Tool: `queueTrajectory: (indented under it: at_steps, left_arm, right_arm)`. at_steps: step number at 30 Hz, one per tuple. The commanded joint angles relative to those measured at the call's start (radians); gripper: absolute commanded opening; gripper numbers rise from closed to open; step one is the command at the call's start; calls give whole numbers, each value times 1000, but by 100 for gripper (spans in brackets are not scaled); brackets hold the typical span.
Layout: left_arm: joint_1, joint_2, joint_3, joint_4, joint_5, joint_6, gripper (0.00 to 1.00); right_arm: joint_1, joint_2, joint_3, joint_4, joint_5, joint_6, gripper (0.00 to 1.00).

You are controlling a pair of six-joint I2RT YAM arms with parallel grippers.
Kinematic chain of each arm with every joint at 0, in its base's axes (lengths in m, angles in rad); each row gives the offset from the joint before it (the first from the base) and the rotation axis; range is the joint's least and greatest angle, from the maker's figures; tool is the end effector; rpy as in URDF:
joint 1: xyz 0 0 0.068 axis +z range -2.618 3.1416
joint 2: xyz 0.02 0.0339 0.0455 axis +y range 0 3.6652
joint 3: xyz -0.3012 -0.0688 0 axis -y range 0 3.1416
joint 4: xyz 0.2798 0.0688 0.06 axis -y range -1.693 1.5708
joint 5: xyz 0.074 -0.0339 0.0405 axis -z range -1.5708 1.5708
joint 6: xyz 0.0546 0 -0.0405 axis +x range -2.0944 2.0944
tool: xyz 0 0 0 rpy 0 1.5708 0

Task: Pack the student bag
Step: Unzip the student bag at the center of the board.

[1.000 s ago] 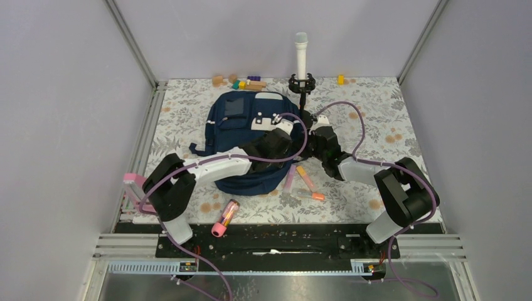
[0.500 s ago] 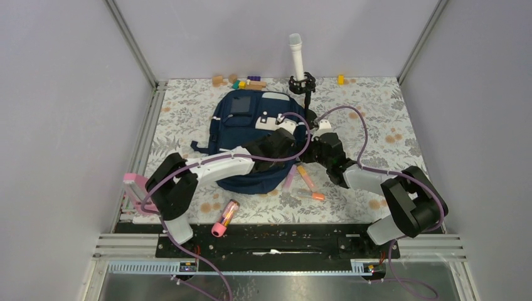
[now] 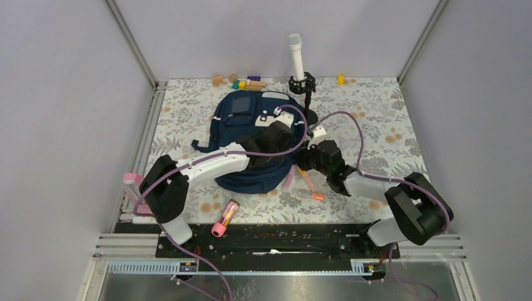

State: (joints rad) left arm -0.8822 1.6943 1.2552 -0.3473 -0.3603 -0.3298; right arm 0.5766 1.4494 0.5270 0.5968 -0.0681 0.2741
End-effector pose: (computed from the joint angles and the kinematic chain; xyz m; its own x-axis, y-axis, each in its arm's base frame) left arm 0.2844 -0.3153 0.2592 -0.6083 0.2622 -0.7491 0.3882 0.9215 0.0073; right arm 0.2680 0.1787 0.1846 -0.4200 0.0490 -0.9062 -0.5031 0.8185 0.2774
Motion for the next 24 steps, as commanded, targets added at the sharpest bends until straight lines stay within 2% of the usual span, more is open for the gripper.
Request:
queueTrajectory:
  at_steps: [1, 12, 24]
  left_arm:
    - [55, -82, 72, 107, -89, 46, 0]
    - [72, -74, 153, 64, 8, 96, 0]
    - [81, -45, 195, 32, 31, 117, 0]
  right_arm:
    - [28, -70, -44, -49, 20, -58, 0]
    - [86, -157, -62, -71, 15, -48, 0]
    - [206, -229, -81, -55, 62, 14, 0]
